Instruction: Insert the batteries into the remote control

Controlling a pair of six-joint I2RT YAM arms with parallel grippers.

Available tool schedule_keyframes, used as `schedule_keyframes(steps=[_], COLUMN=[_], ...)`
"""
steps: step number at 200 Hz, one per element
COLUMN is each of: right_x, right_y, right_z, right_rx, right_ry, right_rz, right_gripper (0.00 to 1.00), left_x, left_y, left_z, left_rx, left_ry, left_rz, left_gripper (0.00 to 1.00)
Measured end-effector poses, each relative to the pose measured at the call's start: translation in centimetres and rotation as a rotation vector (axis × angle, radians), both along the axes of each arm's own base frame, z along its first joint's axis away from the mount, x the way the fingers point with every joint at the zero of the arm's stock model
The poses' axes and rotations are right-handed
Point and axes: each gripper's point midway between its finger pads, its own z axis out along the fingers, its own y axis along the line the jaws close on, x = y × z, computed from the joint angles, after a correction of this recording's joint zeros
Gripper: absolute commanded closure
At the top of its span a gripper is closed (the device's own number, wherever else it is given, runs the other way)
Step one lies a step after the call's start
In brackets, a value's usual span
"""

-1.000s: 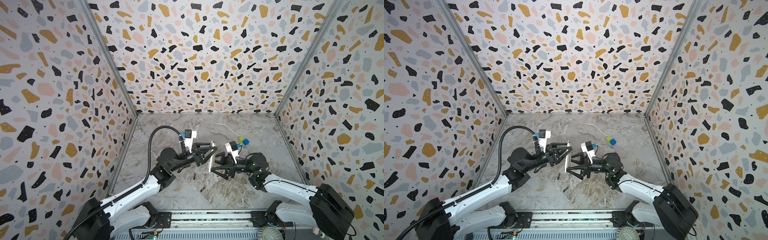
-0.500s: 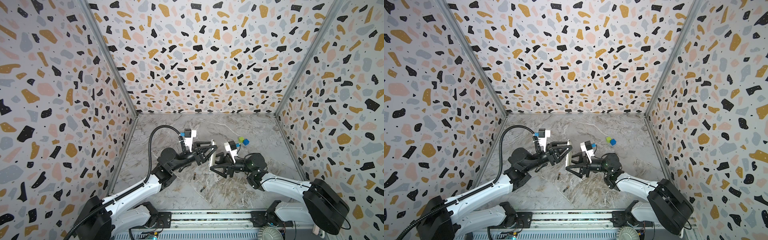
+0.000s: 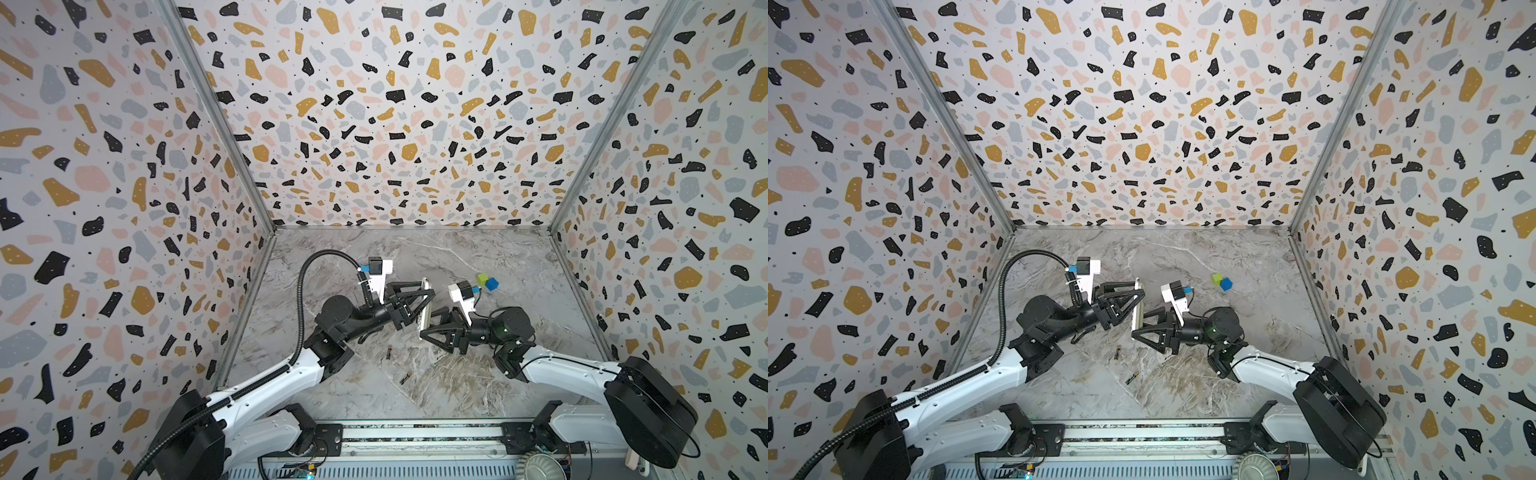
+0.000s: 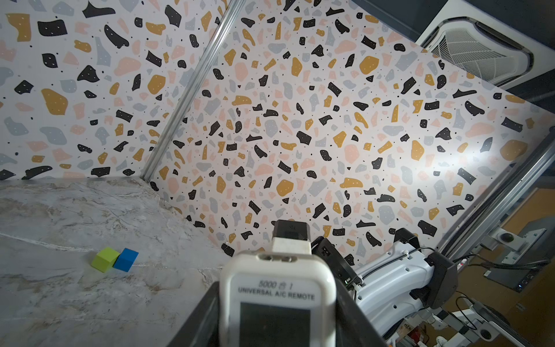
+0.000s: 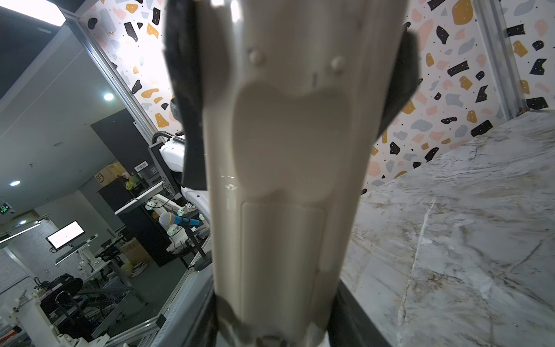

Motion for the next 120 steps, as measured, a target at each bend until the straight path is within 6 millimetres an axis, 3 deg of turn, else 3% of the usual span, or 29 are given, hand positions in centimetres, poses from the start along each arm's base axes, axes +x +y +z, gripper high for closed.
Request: schedule_keyframes(steps=[19,57,68,120], right_x=[0.0,-0.2,-0.1,1.8], right_y=[-0.1,-0.4,-0.7,-2.1], right_z=[-0.2,-0.7,-0.7,-1.8], right_rx=[-0.006,-0.022,-0.026,-0.118], right_ry=[0.012,0.033,0.031,0.029], right_rz=[-0.001,-0.028,-0.053,-0.262], right_gripper=[0.84,0.88,0.9,0.94], left_x=[0.2,0.6,1.1,2.0], left_y=[0.1,0.9,1.7,4.0], left_z=[-0.3,-0.8,-0.9,-1.7], left_rx=[0.011,0.043,0.048,0.116], left_ry=[0.011,0.046,0.061,0.093], left_rz=[0.017,0.095,0.143,0.286], left_gripper=[0.61,0.11,0.0,0.0])
